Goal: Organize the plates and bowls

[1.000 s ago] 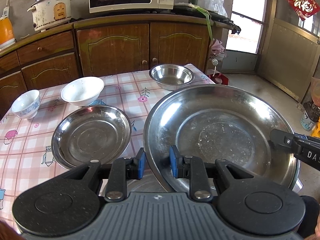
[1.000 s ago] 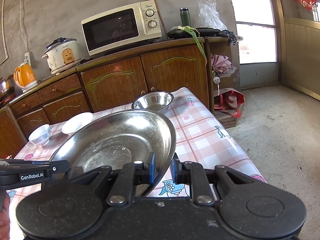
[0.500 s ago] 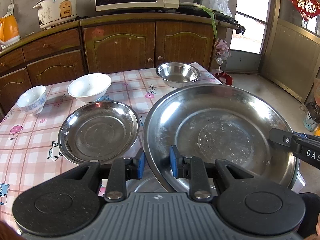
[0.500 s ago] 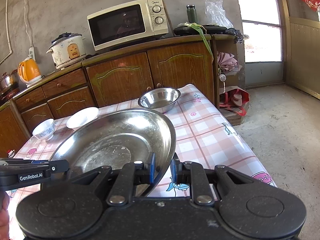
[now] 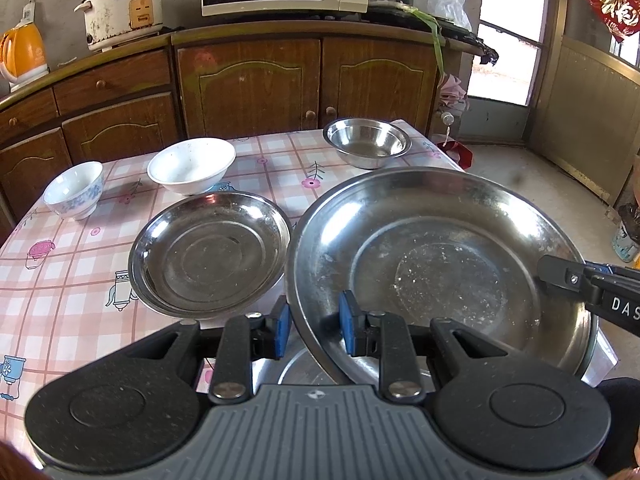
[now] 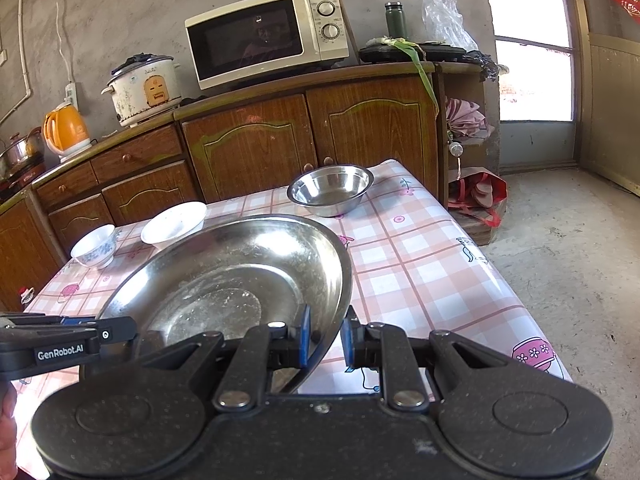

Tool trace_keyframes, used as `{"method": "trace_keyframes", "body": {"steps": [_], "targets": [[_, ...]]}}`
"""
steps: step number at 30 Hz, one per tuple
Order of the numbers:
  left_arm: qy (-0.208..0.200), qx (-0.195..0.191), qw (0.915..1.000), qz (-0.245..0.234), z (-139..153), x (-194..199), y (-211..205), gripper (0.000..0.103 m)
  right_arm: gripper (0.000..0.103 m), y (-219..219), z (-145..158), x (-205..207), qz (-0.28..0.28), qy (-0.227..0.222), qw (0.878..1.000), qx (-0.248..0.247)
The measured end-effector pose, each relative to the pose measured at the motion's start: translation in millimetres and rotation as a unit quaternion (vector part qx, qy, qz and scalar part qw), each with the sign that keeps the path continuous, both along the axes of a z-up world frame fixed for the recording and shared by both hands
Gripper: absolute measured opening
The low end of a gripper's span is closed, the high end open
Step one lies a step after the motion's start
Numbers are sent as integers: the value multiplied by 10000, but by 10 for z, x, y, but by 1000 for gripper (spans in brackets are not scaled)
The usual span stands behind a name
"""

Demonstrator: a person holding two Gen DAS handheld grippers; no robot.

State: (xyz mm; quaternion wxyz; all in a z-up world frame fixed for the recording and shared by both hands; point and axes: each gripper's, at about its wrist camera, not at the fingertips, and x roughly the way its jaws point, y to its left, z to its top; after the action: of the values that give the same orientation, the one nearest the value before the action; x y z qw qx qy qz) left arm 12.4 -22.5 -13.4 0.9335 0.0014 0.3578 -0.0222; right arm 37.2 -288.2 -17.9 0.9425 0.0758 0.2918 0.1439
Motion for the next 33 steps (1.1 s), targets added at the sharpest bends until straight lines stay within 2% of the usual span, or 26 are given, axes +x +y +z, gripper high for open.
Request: {"method": "trace_keyframes", "body": {"steps": [33], "targets": [[411,-21,9990,162,-229,-83,263,25,22,296,-255,-49,367,393,9984,-172]]}}
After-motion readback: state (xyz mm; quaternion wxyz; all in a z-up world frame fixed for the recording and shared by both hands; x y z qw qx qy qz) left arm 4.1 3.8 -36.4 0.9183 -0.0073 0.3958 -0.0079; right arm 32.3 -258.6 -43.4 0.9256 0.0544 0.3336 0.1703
